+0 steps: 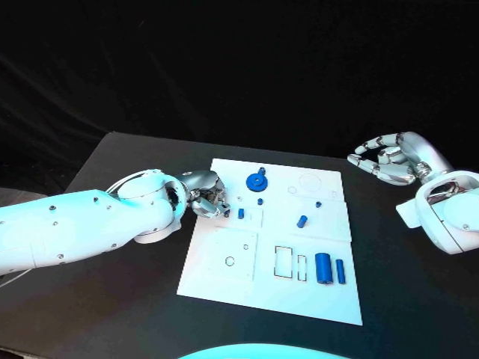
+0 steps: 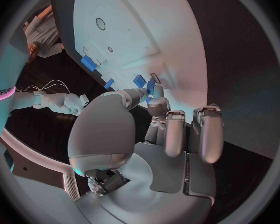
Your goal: Assemble the parts on the task board
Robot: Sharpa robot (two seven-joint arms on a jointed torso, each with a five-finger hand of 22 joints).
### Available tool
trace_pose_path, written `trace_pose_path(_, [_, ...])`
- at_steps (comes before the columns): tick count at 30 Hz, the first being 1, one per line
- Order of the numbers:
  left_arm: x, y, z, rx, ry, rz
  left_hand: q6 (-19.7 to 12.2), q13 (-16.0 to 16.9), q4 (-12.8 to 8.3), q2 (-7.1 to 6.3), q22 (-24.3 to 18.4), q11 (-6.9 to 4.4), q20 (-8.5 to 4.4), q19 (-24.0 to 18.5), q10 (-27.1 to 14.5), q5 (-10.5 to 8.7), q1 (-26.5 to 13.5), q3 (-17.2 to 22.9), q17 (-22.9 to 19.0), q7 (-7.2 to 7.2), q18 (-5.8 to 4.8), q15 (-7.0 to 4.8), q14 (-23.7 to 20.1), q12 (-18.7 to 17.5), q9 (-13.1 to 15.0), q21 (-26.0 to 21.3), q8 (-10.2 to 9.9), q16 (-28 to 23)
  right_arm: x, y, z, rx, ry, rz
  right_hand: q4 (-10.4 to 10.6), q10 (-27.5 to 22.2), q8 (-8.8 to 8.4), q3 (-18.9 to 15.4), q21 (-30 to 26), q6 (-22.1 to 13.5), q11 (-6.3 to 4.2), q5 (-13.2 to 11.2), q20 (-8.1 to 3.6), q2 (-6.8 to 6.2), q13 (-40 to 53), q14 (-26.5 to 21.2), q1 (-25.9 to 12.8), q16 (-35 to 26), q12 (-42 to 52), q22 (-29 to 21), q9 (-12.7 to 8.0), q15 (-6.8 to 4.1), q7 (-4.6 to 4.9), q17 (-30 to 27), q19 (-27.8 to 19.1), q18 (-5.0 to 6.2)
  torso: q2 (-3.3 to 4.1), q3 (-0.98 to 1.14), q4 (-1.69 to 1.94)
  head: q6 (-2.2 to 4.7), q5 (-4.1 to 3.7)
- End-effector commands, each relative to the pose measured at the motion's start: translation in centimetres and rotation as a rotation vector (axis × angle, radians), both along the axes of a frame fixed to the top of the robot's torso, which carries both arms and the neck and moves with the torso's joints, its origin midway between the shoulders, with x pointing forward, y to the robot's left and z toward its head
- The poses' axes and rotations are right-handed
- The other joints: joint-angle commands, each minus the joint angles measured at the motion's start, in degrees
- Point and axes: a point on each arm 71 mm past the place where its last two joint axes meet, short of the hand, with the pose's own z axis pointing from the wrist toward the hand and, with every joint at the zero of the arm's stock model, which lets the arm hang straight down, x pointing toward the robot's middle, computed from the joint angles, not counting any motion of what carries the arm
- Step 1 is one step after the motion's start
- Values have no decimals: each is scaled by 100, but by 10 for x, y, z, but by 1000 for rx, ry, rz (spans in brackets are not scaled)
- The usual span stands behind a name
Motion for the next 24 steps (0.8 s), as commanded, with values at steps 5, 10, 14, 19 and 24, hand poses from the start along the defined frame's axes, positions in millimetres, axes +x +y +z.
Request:
trace_pose_path(5, [0, -2, -4, 30, 34, 16, 27, 11, -1057, -16, 1031, 8, -17, 212, 42, 28, 31, 1083, 1510, -6, -30, -51, 596, 39, 5, 33, 6, 37, -1, 2, 0, -4, -10, 11, 4, 4, 29, -32, -33, 33, -31, 16, -39, -4, 83, 435, -32, -21, -8, 1210, 7, -45, -6, 844, 319, 80, 6, 4, -4, -4, -10])
trace_pose_path(10, [1, -3, -5, 41, 49, 20, 27, 11, -1057, -16, 1031, 8, -17, 212, 42, 28, 31, 1083, 1510, -6, -30, -51, 596, 39, 5, 33, 6, 37, -1, 2, 0, -4, -10, 12, 4, 4, 29, -32, -33, 33, -31, 16, -39, -4, 83, 435, -32, -21, -8, 1210, 7, -45, -6, 844, 319, 80, 9, 4, -6, -10, -16])
trace_pose_path(14, [1, -3, -6, 47, 62, 21, 27, 11, -1057, -16, 1031, 8, -17, 212, 42, 28, 31, 1083, 1510, -6, -30, -51, 596, 39, 5, 33, 6, 37, -1, 2, 1, -3, -10, 13, 1, 4, 28, -33, -34, 31, -31, 18, -40, -2, 84, 435, -31, -22, -8, 1209, 6, -45, -6, 841, 319, 81, 5, 3, -4, -10, -18])
trace_pose_path(19, [1, -4, -7, 53, 71, 25, 27, 11, -1057, -16, 1031, 8, -17, 212, 42, 28, 31, 1083, 1510, -6, -30, -51, 596, 39, 5, 33, 6, 37, -1, 2, 1, -3, -10, 13, 1, 4, 28, -33, -34, 31, -31, 18, -40, -2, 84, 435, -31, -22, -8, 1209, 6, -45, -6, 841, 319, 81, 4, 2, 0, -14, -25])
trace_pose_path(24, [1, -4, -8, 58, 78, 27, 32, 19, -1049, -18, 1031, 8, -18, 212, 49, 30, 29, 1086, 1510, -7, -30, -52, 596, 43, 5, 33, 3, 37, -1, 2, 1, -3, -10, 13, 1, 4, 28, -33, -34, 31, -31, 18, -40, -2, 84, 435, -31, -22, -8, 1209, 6, -45, -6, 841, 319, 81, 2, 2, -2, -16, -25])
